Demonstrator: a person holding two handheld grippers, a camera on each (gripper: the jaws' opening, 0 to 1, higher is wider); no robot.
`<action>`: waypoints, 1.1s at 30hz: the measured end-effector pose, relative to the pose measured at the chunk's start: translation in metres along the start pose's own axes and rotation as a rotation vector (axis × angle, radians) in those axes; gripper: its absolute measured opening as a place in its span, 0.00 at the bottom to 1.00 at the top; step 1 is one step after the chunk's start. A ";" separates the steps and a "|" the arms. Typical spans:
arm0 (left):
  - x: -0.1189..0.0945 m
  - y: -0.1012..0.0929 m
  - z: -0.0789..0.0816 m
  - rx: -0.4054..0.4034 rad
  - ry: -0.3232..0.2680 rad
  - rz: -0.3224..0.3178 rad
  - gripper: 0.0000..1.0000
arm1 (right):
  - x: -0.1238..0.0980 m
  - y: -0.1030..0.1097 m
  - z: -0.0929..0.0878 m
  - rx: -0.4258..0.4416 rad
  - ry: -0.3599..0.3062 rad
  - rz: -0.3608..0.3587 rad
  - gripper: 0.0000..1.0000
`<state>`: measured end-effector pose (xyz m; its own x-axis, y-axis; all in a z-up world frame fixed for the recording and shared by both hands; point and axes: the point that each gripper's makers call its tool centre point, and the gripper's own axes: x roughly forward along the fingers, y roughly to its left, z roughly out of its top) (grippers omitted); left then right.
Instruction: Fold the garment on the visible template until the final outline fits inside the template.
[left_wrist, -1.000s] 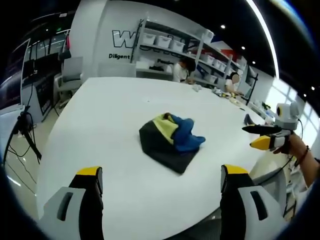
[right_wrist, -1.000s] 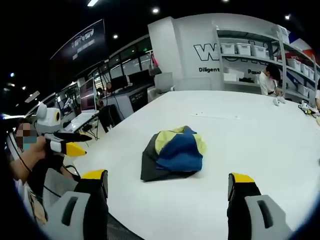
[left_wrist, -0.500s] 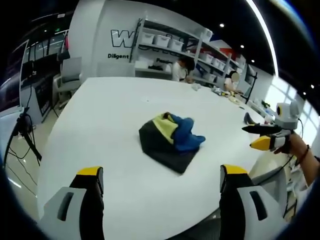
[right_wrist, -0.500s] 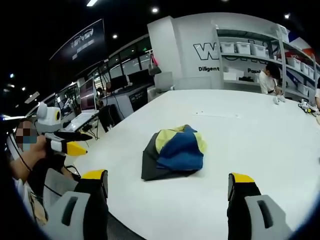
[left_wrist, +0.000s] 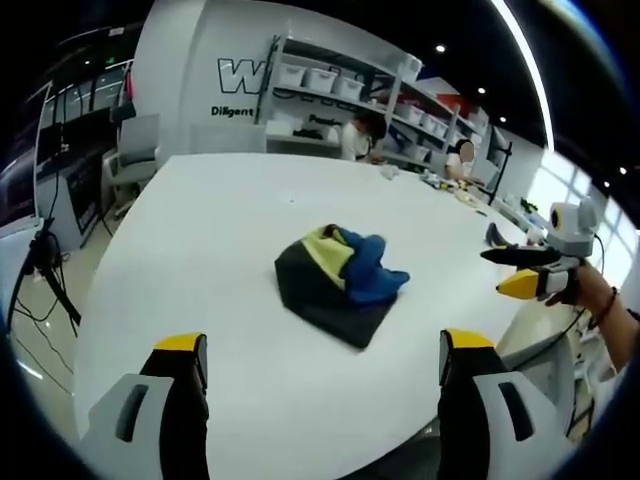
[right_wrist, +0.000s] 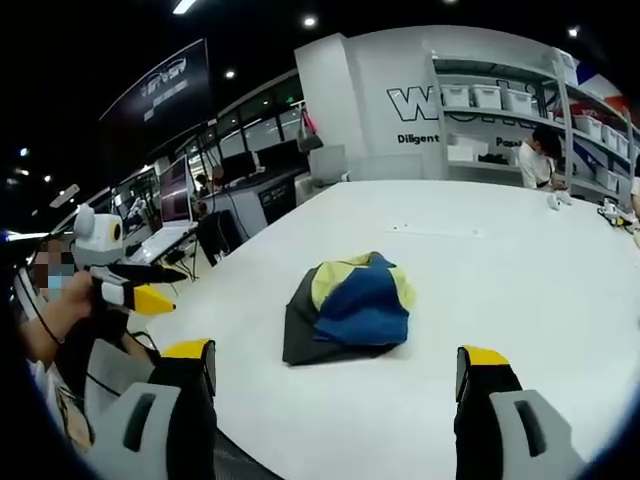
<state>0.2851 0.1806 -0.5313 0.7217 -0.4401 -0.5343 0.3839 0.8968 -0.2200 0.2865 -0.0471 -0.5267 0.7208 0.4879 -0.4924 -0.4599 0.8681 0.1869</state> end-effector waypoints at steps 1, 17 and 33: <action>0.001 0.000 0.000 -0.001 -0.001 -0.001 0.93 | 0.001 0.000 0.000 -0.004 0.000 0.000 0.99; 0.010 0.007 -0.002 -0.003 0.019 -0.001 0.90 | 0.012 -0.007 0.008 -0.034 0.005 -0.007 0.98; 0.037 0.008 -0.006 0.024 0.070 -0.017 0.85 | 0.039 -0.010 0.010 -0.030 -0.023 0.032 0.96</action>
<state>0.3114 0.1721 -0.5581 0.6734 -0.4498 -0.5868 0.4095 0.8877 -0.2104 0.3243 -0.0357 -0.5391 0.7173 0.5175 -0.4665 -0.4980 0.8491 0.1762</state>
